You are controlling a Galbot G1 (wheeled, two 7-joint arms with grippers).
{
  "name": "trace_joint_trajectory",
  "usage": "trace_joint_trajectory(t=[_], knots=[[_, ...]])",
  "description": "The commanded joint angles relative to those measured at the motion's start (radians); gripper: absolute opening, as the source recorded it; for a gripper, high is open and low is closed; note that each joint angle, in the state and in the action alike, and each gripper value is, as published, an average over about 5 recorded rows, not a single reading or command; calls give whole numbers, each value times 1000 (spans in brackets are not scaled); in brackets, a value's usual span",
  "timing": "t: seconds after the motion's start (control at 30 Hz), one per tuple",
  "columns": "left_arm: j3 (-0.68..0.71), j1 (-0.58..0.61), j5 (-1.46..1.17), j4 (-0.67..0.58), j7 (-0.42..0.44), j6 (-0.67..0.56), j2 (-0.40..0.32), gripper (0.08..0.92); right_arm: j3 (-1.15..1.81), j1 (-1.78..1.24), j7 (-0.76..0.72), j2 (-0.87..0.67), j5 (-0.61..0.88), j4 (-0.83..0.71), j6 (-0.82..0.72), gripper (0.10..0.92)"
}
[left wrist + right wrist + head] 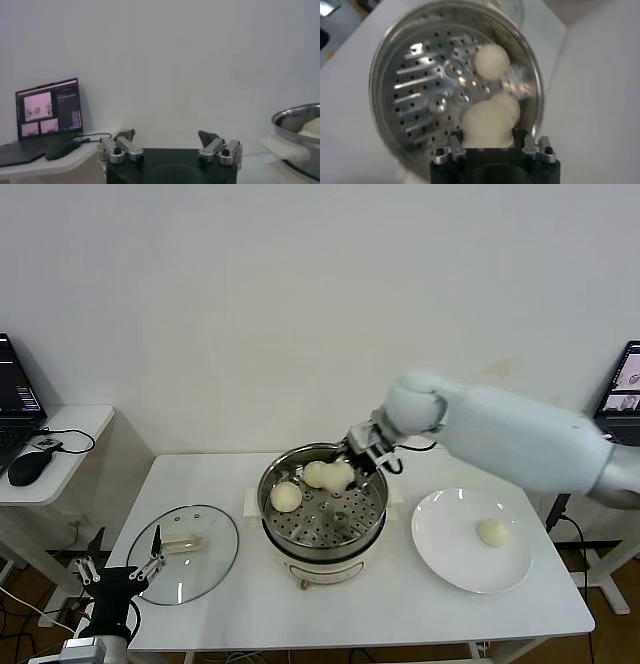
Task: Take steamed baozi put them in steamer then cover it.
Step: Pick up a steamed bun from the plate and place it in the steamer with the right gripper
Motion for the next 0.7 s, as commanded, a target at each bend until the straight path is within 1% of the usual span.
trace_joint_trajectory(t=[0.03,0.17,0.33,0.7], knots=[[0,-2,-1,-1,0,0,-1,823,-107,12,12,145,-97,-46,169,636],[0,-4,-4,1,-1,-1,-3,823,-120,5,9,172,-125,-66,217,639],[0,-6,-7,5,-2,-2,-5,823,-129,5,3,185,-140,-51,240,644],[6,-6,-6,6,-4,-4,-14,823,-139,22,-21,162,-193,-11,285,645]])
